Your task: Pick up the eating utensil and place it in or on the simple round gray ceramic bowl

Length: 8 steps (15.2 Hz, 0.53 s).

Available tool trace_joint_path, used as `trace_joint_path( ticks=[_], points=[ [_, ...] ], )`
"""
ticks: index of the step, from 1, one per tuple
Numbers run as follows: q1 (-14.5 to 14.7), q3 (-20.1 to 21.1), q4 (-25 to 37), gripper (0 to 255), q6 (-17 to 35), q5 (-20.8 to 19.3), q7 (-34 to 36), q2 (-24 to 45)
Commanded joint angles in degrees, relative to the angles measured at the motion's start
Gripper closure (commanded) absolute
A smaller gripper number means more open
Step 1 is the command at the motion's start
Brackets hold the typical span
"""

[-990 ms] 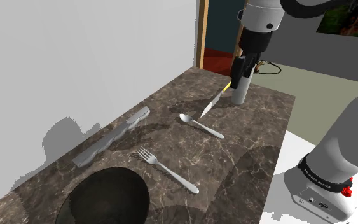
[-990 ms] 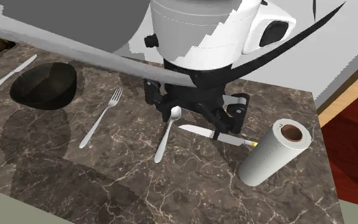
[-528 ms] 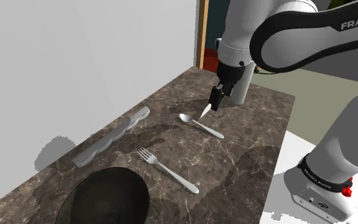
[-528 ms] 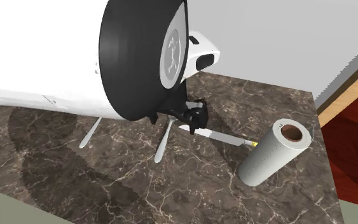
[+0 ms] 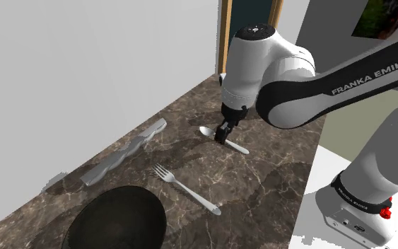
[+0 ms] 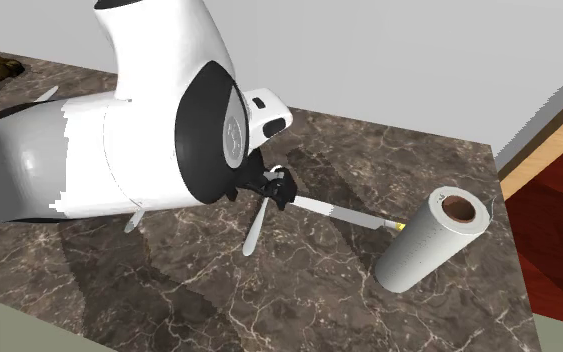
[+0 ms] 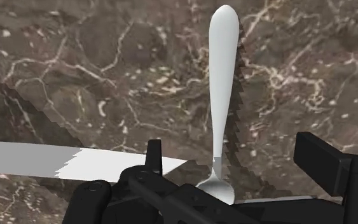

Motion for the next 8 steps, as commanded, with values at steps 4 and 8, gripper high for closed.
trace_joint_path(
  ticks=[4,8],
  points=[
    [-1.8,1.4,-1.1,0,5.1,-2.3,1.8,4.1],
    [-2.4,1.8,-1.4,0,6.6,-3.2,2.4,5.3]
  ],
)
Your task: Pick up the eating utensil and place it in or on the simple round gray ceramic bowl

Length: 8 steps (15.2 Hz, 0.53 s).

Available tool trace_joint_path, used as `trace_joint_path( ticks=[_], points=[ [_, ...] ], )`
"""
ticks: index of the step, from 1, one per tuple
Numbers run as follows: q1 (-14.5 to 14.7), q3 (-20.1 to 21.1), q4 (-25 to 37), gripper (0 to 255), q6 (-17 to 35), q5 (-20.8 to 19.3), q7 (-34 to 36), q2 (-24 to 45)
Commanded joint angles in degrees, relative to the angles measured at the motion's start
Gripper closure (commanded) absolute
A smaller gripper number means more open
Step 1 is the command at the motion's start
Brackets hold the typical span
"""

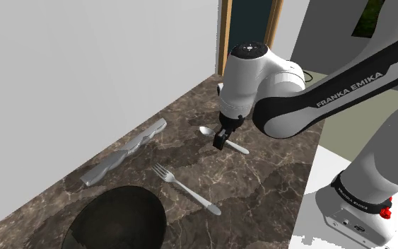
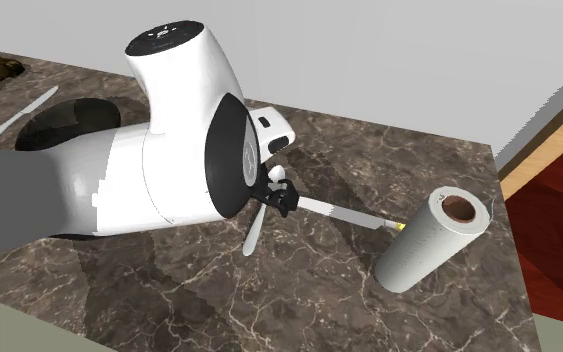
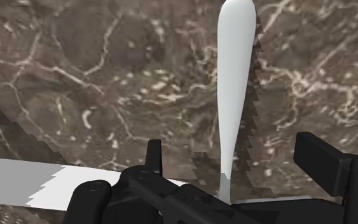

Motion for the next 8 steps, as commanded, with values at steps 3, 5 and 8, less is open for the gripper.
trace_joint_path(
  ticks=[3,5,8],
  points=[
    [-0.1,0.1,-0.1,0,0.2,-0.1,0.1,0.2],
    [-0.1,0.0,0.0,0,0.2,-0.1,0.1,0.2],
    [-0.1,0.0,0.0,255,0.2,-0.1,0.1,0.2]
  ],
)
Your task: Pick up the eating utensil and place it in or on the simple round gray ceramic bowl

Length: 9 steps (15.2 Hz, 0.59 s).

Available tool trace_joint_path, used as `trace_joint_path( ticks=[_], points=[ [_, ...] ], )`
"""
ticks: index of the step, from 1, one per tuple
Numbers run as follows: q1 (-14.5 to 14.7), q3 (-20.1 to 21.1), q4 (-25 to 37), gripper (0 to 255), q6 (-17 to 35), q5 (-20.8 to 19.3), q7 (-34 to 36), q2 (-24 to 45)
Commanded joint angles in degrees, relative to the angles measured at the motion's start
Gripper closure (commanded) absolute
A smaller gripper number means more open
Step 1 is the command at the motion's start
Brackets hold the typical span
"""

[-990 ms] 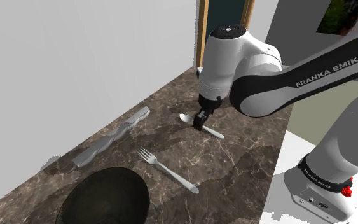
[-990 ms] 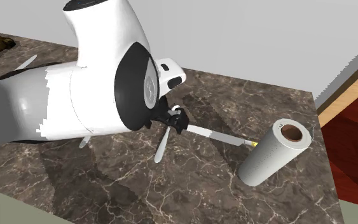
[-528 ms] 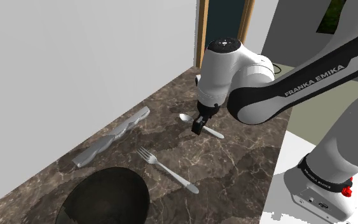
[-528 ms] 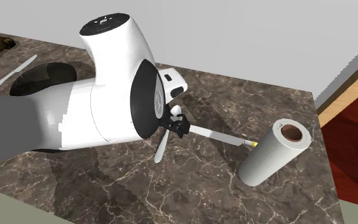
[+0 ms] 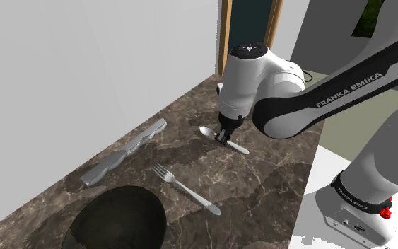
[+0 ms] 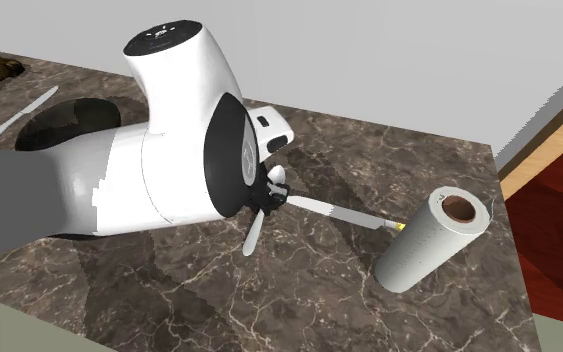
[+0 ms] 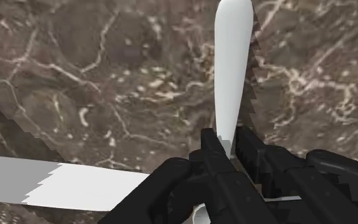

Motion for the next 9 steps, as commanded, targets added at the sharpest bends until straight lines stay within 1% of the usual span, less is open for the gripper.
trace_joint_path(
  ticks=[1,7,9],
  points=[
    [-0.1,-0.1,-0.1,255,0.0,-0.1,0.1,0.1],
    [-0.1,-0.1,-0.2,255,0.0,0.0,0.0,0.0],
    [0.5,-0.7,0.4,255,-1.9,0.9,-1.0,-1.4]
  ],
)
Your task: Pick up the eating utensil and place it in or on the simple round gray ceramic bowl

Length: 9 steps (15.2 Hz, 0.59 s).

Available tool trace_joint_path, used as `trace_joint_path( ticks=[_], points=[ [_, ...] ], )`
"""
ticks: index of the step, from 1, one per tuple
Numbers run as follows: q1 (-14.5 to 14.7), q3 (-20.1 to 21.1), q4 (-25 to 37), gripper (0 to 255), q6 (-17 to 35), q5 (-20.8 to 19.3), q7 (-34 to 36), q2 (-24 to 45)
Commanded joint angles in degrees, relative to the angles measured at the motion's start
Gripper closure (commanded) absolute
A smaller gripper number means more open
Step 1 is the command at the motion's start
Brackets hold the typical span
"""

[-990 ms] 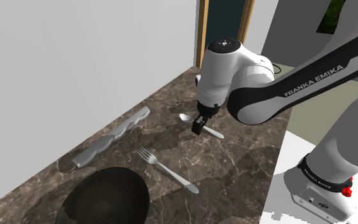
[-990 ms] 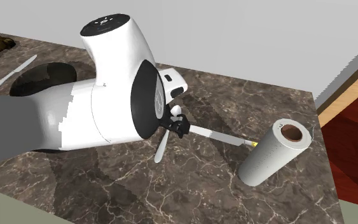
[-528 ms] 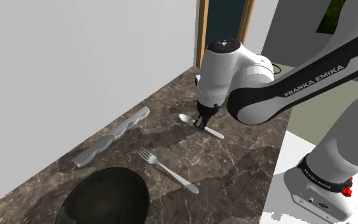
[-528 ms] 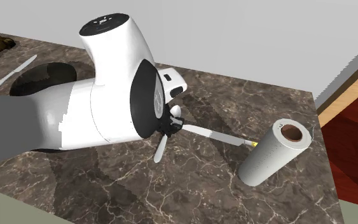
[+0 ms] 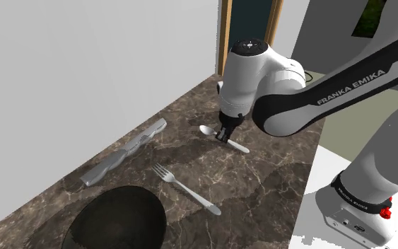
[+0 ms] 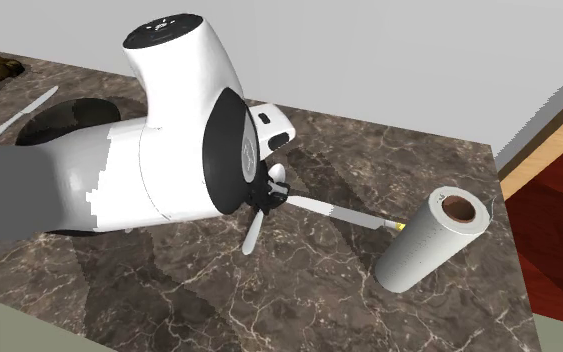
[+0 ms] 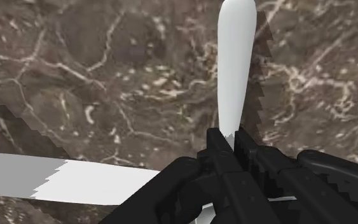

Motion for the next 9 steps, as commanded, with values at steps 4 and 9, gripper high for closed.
trace_joint_path(
  ticks=[4,9],
  points=[
    [1.2,-1.4,1.5,255,-4.5,1.8,-1.9,-3.2],
    [2.0,-2.6,3.5,255,-9.0,2.9,-3.5,-5.9]
  ],
)
